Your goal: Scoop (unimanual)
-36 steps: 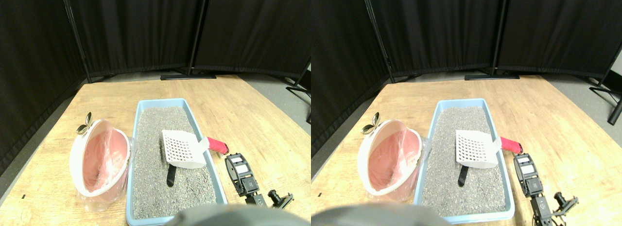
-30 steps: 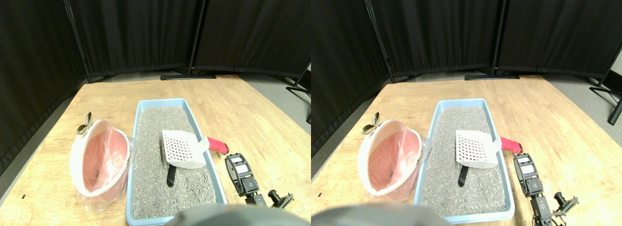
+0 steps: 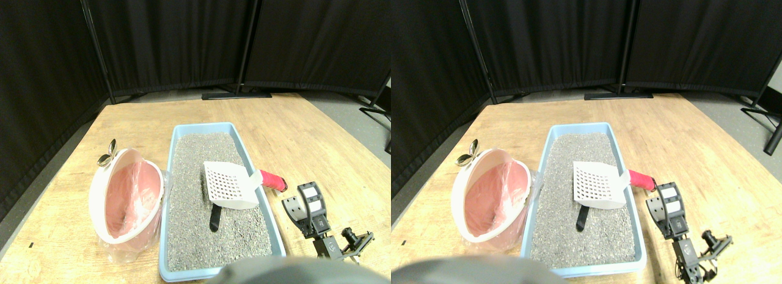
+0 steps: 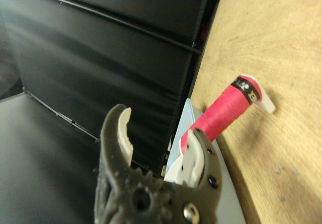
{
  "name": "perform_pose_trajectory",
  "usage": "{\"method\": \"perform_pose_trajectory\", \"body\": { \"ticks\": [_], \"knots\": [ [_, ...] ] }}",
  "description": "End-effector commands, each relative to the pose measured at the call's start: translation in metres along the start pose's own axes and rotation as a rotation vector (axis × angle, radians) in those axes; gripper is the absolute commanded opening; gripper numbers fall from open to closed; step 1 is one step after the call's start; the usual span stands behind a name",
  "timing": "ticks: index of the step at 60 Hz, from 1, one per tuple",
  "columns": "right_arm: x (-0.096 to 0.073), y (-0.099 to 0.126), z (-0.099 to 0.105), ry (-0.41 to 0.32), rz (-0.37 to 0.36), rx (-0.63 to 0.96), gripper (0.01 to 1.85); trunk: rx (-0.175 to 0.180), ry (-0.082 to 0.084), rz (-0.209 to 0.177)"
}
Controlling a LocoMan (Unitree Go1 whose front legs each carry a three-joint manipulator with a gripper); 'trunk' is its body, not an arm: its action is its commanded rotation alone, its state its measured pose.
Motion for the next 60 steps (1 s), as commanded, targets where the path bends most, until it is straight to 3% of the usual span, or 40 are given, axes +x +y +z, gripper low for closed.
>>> {"method": "perform_pose_trajectory", "body": {
  "ticks": [1,11,16,38,60],
  "knots": [
    [0.004,-0.003,0.007,-0.017,0.027,0.025,0.77,-0.009,-0.002,0.005],
    [0.017,-0.011,0.008,0.024,0.049,0.149,1.05,-0.018,0.001,0.008],
    [0.022,-0.014,0.007,0.044,0.049,0.175,1.07,-0.021,0.002,0.008],
    [0.038,-0.013,-0.011,0.070,0.048,0.233,0.97,-0.036,0.016,0.020],
    [0.047,-0.012,-0.036,0.214,0.000,0.250,0.94,-0.045,0.035,0.017]
  ]
}}
